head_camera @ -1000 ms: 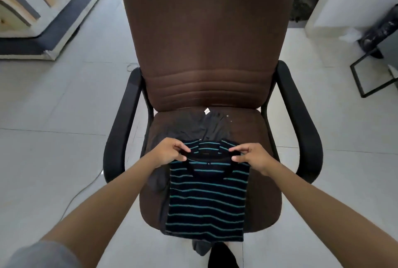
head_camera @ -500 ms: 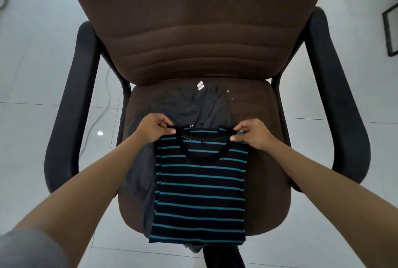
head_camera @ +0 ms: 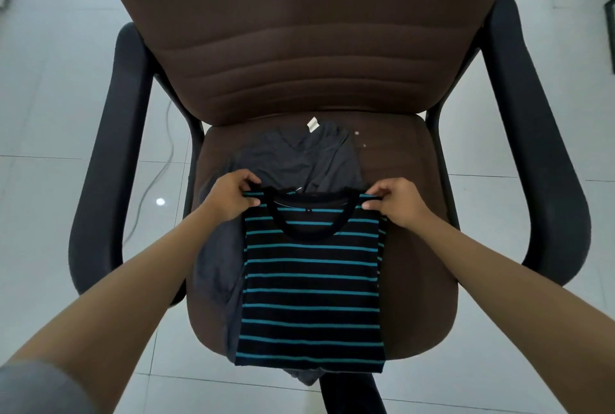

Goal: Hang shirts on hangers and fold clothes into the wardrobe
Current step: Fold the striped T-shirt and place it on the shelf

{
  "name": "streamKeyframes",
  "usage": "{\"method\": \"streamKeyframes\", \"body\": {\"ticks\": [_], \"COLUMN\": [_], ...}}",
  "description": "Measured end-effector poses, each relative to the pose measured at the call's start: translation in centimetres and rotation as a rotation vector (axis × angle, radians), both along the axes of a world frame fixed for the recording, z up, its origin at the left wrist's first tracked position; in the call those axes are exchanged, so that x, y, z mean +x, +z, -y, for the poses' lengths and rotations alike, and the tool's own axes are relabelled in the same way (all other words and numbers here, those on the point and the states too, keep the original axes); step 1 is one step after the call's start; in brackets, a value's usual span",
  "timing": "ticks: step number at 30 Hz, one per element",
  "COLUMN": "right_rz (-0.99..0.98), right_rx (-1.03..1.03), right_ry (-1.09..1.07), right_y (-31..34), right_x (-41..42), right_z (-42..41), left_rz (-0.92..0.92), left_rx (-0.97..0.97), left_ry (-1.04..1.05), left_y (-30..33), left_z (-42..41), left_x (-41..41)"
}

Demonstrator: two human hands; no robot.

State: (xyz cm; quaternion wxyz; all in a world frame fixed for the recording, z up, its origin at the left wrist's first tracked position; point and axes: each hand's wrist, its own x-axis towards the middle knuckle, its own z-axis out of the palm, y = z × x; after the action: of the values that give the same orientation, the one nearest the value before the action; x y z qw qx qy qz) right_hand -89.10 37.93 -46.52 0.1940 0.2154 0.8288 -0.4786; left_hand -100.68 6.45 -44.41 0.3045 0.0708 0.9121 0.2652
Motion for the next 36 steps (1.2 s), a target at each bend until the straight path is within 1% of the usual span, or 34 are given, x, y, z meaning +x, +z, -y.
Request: {"method": "streamKeyframes", "body": {"ticks": [3,6,9,12,14,16,19,23,26,29,33,36], "right_rz": [-0.055,-0.064,-0.025,0.029,0.031,-0.029,-0.110,-0.109,-0.133,-0.121,-0.106,-0.094], "right_rx": [0.122,0.197,0.205,0.151,0.097,0.026,-0.076,-0.205,-0.153,-0.095,-0.055,-0.072], "right_ry": [-0.079,-0.246,-0.393,-0.440,-0.399,-0.351,-0.357,-0.270,-0.196,-0.201,-0.251,-0.270], "right_y": [-0.4,-0.9,-0.9,-0.5,-0.3,0.0,0.3,0.8,1.3,1.2,1.1,1.0], "right_x": [1.5,4.0,6.3,7.8,8.6,9.2,9.5,9.1,8.7,8.6,8.8,8.8], "right_z": [0.9,2.2,3.8,5.4,6.3,7.0,7.1,6.6,6.7,6.7,6.6,6.5], "left_rz": [-0.050,-0.084,-0.084,-0.090,-0.067,-0.019,0.038,0.088,0.097,0.077,0.129,0.102], "left_rx": [0.026,0.078,0.098,0.065,0.047,0.059,0.060,0.070,-0.014,-0.120,-0.071,0.015], "left_ry": [0.204,0.403,0.498,0.505,0.510,0.530,0.501,0.439,0.410,0.344,0.389,0.458], "left_y": [-0.9,-0.9,-0.8,-0.6,-0.3,0.2,0.8,0.8,0.5,0.3,-0.1,-0.1], "left_z": [0.0,-0.1,-0.2,-0.1,0.0,0.0,0.2,0.6,0.1,-1.3,-1.9,-1.6], "left_x": [2.2,5.1,8.0,10.0,10.6,10.9,11.2,11.1,11.1,11.3,11.0,11.1]}}
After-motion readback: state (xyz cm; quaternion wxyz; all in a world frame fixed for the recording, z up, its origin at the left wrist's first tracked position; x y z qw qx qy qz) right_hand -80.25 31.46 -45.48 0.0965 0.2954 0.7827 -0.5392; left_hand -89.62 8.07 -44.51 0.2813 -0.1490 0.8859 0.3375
